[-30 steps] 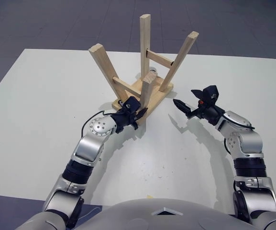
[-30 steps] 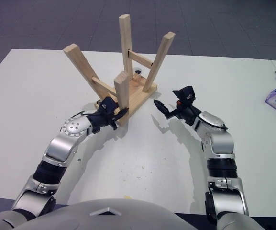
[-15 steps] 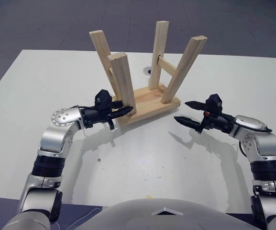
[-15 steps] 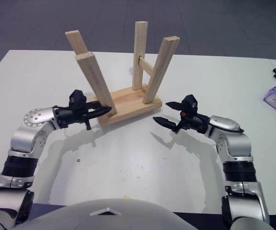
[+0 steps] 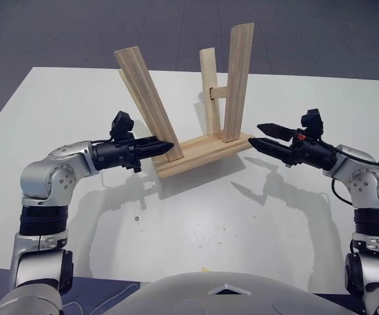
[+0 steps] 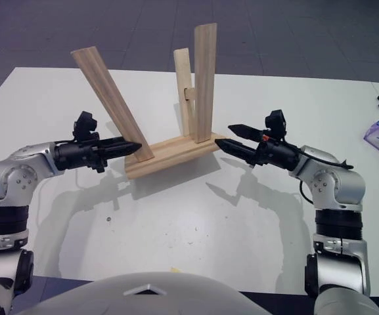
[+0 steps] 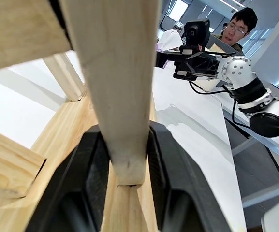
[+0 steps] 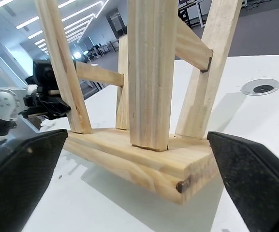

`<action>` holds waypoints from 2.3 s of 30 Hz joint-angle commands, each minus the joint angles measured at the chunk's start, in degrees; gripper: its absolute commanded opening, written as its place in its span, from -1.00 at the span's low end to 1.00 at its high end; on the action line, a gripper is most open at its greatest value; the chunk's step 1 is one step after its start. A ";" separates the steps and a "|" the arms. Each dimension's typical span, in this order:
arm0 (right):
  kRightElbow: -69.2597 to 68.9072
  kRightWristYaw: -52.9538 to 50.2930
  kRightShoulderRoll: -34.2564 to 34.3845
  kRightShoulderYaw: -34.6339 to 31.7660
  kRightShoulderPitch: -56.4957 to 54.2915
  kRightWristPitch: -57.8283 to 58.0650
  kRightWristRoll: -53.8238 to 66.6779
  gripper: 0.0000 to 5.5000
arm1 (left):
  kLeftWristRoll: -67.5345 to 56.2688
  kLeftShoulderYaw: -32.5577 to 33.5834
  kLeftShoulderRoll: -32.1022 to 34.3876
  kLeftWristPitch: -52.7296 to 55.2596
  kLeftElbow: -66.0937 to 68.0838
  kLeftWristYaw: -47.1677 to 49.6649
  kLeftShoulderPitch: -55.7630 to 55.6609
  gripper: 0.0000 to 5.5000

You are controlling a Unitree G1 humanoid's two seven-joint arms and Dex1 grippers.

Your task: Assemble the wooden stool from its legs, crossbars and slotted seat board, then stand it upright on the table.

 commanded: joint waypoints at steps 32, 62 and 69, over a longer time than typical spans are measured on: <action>-4.93 -17.00 5.50 -7.58 -4.17 35.64 14.94 -0.25 | -5.84 0.53 0.46 20.55 9.34 3.11 -11.85 -0.47; 0.39 12.88 -11.84 9.79 13.70 -33.81 -25.70 0.96 | 8.51 4.25 11.12 -17.59 -1.21 -10.46 13.24 0.95; 10.76 14.74 -6.82 16.25 4.40 -38.84 -29.60 0.89 | 19.38 -9.04 8.29 -27.76 8.49 -13.15 7.79 0.96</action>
